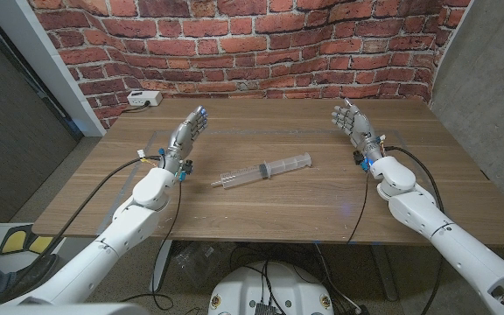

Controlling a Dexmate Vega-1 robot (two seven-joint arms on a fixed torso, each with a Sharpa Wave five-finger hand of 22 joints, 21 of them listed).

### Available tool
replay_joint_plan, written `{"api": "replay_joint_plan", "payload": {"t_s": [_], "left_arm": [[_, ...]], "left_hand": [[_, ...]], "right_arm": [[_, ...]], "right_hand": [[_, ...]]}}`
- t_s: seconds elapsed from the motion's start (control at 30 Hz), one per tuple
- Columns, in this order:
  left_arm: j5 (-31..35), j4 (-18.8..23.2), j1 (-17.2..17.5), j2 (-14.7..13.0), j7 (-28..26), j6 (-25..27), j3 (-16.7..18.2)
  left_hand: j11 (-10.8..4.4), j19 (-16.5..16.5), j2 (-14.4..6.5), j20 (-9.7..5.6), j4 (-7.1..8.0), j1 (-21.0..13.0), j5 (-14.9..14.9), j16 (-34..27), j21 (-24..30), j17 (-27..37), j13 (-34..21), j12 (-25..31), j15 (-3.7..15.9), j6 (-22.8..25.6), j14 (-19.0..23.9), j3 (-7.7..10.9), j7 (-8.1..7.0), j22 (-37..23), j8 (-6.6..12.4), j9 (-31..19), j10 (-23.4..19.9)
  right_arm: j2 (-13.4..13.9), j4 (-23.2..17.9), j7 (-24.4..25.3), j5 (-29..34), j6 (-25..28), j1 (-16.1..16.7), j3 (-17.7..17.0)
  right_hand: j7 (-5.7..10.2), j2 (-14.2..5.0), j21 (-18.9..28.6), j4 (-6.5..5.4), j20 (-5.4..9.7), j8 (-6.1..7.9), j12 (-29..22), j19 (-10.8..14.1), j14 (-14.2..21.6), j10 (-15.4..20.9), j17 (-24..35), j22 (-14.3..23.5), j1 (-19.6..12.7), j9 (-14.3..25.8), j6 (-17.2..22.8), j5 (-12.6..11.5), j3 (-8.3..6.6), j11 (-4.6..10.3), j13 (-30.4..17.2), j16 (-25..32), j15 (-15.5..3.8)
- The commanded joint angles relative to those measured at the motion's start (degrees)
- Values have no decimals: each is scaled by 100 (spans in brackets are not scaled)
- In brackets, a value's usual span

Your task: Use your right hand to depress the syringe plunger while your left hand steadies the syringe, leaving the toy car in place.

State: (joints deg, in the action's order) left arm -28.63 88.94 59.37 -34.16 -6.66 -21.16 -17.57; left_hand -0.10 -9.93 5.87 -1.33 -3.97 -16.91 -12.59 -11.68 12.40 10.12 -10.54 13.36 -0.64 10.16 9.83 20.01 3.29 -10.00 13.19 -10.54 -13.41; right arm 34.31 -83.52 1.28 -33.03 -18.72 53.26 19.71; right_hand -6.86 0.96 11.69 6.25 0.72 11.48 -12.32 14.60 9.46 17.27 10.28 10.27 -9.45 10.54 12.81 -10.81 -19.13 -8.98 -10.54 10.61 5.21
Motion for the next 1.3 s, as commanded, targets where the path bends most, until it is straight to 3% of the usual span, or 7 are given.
{"api": "replay_joint_plan", "payload": {"t_s": [0.03,0.23,0.4,0.9,1.07,1.3], "left_arm": [[295,274,286,-168,-46,-355,6],[803,865,631,-456,-619,32,132],[914,957,720,-542,-545,-94,84],[1958,1305,983,-591,-1333,116,46],[2589,1664,1098,-601,-1837,628,34],[3089,1914,1090,-638,-2109,1183,-72]], "left_hand": [[20,-85,4,34,-51,-49,-14,-42,47,15,-28,17,-11,59,101,12,34,-20,16,-15,-85],[19,-141,19,36,-82,-98,-17,-36,56,16,-30,16,-10,87,140,10,51,-21,12,-17,-128],[28,-163,24,46,-106,-140,-20,-36,56,15,-30,15,6,115,175,14,56,-22,13,-18,-154],[-22,-202,84,52,-197,-283,-44,-20,41,16,-34,15,35,228,254,8,25,-23,24,-21,-260],[-50,-264,133,53,-263,-389,-75,-20,44,15,-35,27,67,312,332,-1,11,-24,34,-23,-367],[-59,-330,140,52,-323,-516,-108,-20,49,14,-37,36,95,403,407,13,-12,-25,47,-25,-467]], "right_arm": [[200,-342,82,-67,84,269,-136],[238,-425,49,-78,106,306,-130],[207,-406,-61,-190,95,298,-126],[320,-554,26,-135,145,414,-165],[331,-535,-7,-173,121,433,-189],[346,-485,-52,-162,68,432,-197]], "right_hand": [[6,4,25,39,1,24,-30,52,72,22,19,20,-64,20,70,-3,2,7,-18,35,5],[6,3,25,49,-3,22,-37,58,90,43,18,20,-78,20,76,-2,1,5,-19,38,13],[4,-2,27,58,-7,23,-41,68,94,56,18,20,-92,21,88,-2,-2,6,-19,35,7],[8,-10,32,79,-17,28,-47,96,118,85,16,22,-124,22,133,3,-5,15,-20,33,-2],[11,-11,32,85,-17,24,-48,102,125,90,16,22,-131,22,135,5,-3,13,-21,33,-9],[12,-11,35,91,-20,24,-53,118,148,107,16,23,-139,22,147,8,-1,12,-21,37,-7]]}}
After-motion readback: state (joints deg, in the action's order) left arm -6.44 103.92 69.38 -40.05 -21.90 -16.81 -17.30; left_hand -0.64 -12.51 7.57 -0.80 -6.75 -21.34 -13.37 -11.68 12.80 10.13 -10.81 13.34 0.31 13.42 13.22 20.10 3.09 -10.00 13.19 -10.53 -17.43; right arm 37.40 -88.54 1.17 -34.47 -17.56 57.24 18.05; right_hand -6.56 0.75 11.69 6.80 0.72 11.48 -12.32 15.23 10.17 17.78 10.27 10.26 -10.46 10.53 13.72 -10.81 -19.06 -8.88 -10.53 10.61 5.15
